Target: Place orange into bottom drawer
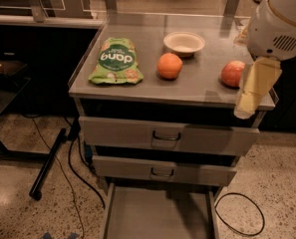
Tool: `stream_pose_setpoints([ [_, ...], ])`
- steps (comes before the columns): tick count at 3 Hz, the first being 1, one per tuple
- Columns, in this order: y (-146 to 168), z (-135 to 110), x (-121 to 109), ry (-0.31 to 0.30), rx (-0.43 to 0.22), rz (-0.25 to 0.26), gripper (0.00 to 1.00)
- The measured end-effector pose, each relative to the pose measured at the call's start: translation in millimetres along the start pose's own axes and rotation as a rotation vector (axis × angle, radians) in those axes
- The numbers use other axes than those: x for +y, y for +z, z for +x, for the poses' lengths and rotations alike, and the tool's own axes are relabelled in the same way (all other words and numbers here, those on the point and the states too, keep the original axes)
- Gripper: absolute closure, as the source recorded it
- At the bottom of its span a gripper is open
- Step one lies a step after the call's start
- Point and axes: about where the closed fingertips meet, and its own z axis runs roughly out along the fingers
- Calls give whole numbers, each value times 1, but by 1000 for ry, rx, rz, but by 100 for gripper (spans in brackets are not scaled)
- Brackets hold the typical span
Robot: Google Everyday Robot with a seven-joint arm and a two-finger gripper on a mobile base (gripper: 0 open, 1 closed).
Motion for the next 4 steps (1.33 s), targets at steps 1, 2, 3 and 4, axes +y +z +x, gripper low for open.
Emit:
stream_pose_setpoints([
  [1,13,-10,-17,44,47,26,0],
  [2,45,-55,-74,12,124,31,0],
  [3,45,-59,-77,9,113,41,0],
  [4,52,-62,-78,36,58,33,0],
])
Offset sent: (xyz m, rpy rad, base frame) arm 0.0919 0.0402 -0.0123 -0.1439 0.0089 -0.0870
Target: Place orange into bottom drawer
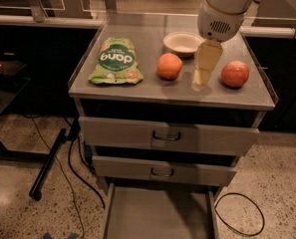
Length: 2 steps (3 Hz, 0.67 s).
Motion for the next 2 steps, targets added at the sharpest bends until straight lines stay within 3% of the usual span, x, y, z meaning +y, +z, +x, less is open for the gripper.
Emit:
stream_pose_setpoints([
  [2,14,-75,-43,-67,-76,-8,0],
])
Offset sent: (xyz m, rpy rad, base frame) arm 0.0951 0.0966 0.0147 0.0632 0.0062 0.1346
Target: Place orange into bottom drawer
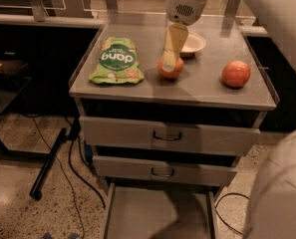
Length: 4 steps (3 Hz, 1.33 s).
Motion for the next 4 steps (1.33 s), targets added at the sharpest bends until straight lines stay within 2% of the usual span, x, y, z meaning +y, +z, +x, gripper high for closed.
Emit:
stream_pose_setpoints([
  [1,-2,-4,-5,1,-14,16,0],
  [2,7,2,-7,20,-25,6,0],
  [4,40,-1,-28,38,-18,-27,0],
])
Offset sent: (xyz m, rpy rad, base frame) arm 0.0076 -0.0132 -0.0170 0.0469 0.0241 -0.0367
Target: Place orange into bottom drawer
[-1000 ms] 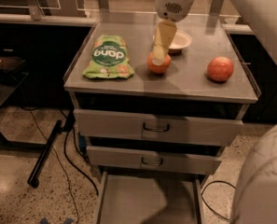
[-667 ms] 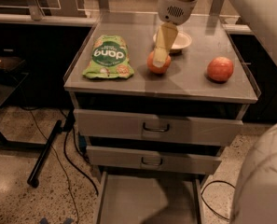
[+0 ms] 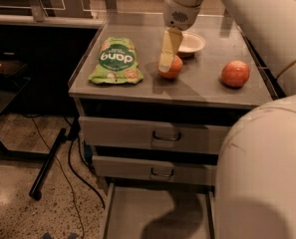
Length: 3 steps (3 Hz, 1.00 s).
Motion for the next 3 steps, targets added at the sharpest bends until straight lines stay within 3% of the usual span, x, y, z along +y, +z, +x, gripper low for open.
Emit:
stream_pose_setpoints([
  [2,13,3,-12,31,-37,1,0],
  [3,3,12,-7,56,-115,37,0],
])
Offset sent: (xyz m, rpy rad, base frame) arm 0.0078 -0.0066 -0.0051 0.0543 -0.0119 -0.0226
